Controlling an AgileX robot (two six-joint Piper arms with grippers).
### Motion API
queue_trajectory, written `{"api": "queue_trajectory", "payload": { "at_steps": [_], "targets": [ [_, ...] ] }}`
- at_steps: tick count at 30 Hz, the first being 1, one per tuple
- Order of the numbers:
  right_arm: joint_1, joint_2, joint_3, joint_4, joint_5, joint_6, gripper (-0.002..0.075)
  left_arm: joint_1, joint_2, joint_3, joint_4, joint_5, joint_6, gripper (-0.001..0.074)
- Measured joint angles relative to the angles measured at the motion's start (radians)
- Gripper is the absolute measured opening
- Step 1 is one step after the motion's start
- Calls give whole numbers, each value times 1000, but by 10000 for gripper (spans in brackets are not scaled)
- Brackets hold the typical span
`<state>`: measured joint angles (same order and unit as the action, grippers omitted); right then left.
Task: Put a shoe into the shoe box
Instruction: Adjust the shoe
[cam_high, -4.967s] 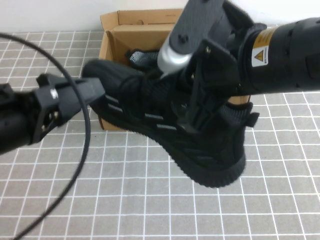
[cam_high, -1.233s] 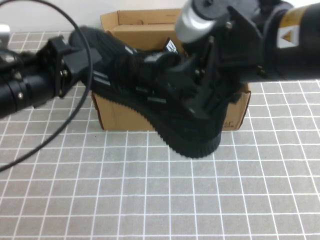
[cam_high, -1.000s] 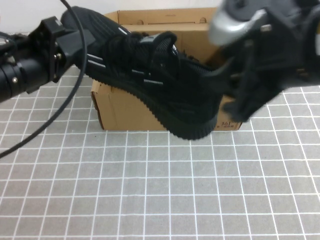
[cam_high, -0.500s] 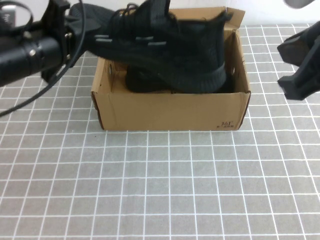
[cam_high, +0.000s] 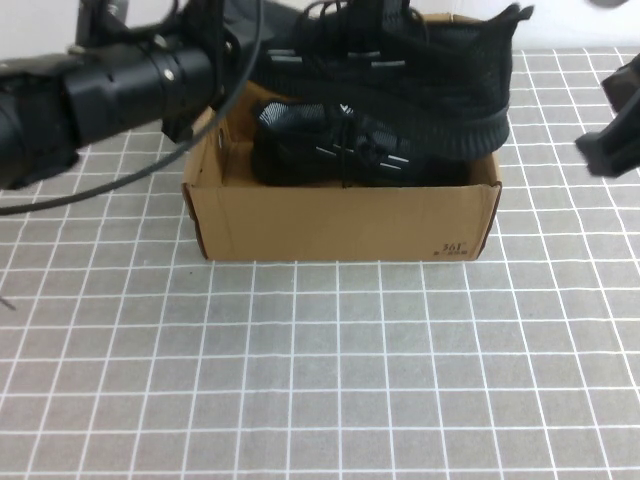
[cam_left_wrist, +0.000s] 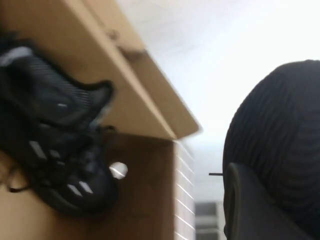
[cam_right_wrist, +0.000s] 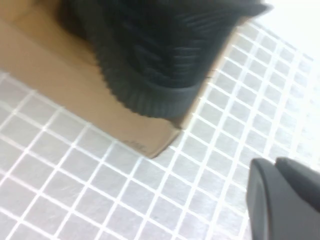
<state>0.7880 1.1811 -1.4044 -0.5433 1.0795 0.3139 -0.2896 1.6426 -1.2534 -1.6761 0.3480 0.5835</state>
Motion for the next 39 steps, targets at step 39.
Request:
{"api": "queue_trajectory", "payload": {
  "at_steps": [39],
  "targets": [
    [0, 0, 0, -25, 6, 32, -16, -113, 135, -4, -35, -285, -42, 165]
  ]
}}
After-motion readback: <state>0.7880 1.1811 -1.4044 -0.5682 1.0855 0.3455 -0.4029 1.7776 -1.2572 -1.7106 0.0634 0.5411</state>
